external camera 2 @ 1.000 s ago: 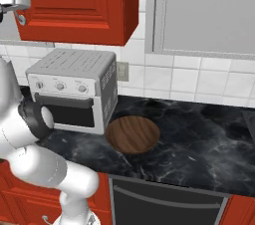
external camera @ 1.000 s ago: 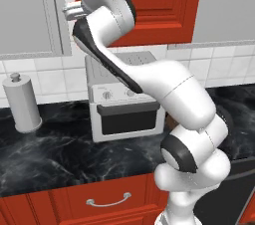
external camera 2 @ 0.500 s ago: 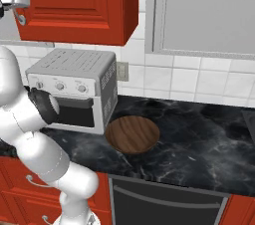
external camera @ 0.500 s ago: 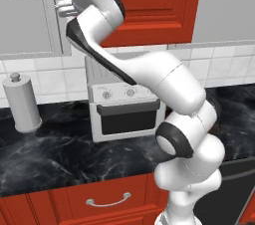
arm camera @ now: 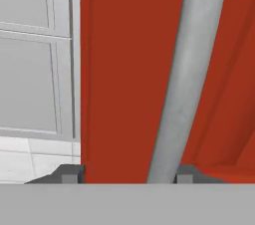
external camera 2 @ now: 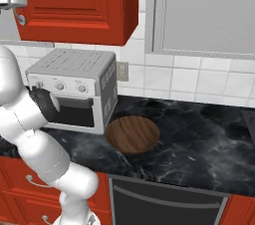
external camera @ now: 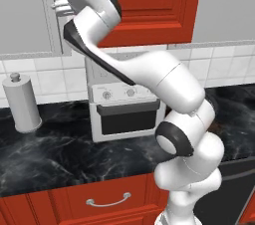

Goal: Open the cabinet and setup a tea strainer by placing it in the bowl upright.

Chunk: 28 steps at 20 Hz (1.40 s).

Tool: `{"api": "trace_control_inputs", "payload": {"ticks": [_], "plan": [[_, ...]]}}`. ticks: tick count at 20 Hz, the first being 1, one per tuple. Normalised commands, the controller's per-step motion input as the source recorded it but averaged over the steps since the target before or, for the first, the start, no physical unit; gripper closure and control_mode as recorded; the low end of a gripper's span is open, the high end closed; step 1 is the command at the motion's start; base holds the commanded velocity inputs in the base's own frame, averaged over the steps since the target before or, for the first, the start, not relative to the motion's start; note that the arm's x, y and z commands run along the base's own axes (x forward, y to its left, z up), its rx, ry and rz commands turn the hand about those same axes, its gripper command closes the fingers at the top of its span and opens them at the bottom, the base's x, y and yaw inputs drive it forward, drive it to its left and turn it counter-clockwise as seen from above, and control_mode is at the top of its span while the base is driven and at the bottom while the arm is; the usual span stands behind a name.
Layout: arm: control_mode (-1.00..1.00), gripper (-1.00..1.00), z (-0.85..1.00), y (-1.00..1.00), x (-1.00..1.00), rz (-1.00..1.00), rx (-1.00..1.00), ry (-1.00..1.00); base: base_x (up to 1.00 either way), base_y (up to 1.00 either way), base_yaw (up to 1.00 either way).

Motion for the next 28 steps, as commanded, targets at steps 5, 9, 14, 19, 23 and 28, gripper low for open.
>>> {"api": "trace_control_inputs", "payload": {"ticks": [5,9,14,19,23,28], "plan": [[-1.0,1.0,-0.15,0.0,0.13,0.01,0.03,-0.14,0.0,0.0,0.0],[-1.0,1.0,-0.05,-0.16,-0.05,0.05,0.11,-0.07,0.0,0.0,0.0],[-1.0,1.0,0.0,-0.51,-0.7,0.11,0.13,-0.09,0.0,0.0,0.0],[-1.0,1.0,0.18,-0.49,-1.0,0.3,0.1,-0.27,0.0,0.0,0.0],[-1.0,1.0,0.58,-0.79,-1.0,0.41,0.32,-0.01,0.0,0.0,0.0],[-1.0,1.0,0.72,-0.6,-0.99,0.37,0.17,0.0,0.0,0.0,0.0]]}}
